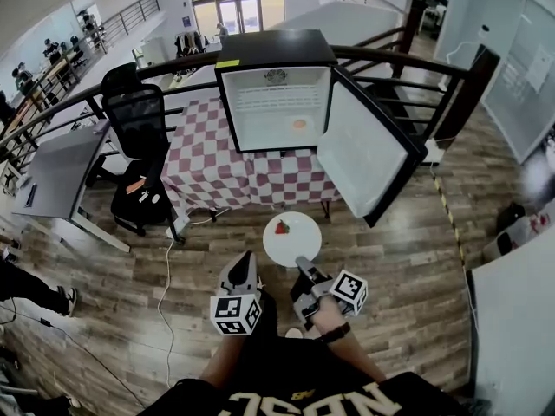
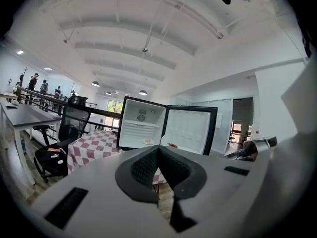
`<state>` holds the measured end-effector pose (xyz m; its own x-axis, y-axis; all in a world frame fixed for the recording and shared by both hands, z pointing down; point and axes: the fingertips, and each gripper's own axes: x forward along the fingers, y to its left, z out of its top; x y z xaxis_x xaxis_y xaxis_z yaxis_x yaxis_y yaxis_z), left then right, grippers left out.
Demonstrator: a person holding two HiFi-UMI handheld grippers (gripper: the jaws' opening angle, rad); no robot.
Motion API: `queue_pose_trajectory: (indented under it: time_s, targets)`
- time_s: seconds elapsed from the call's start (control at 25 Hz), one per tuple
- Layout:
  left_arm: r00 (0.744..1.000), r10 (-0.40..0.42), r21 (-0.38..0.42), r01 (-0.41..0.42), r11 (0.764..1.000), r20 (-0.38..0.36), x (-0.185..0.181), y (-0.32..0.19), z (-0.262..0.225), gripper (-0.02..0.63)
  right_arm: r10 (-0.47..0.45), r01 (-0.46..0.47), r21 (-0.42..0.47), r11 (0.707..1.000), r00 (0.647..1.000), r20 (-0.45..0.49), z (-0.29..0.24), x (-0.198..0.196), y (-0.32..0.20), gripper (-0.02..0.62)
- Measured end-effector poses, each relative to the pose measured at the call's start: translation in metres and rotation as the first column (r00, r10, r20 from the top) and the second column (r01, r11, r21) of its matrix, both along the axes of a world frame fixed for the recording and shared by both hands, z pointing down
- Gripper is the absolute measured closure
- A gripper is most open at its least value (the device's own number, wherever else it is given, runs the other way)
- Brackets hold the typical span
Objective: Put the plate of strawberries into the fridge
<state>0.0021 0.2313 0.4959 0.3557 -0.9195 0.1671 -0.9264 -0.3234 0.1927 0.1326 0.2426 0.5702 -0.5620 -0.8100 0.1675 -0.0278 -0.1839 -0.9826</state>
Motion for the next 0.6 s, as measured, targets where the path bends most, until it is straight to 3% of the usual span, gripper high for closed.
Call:
queue_pose_trajectory:
  time_s: [0.28, 0.6]
  targets:
    - [0.999, 0.025, 0.001, -0.025, 1.000, -0.021, -0.016, -0.095, 0.012, 0.589, 0.027, -0.026, 0.035, 0.999, 0.999, -0.029, 0.015, -0.015, -0.080, 0.563]
    - [0.997, 0.070, 0.025, -0.071, 0.997, 0.035, -0.044, -0.227, -0.004, 0.589, 0.093, -0.089, 0.051, 0.995, 0.993, -0.079, 0.009, -0.034, -0.199, 0.563]
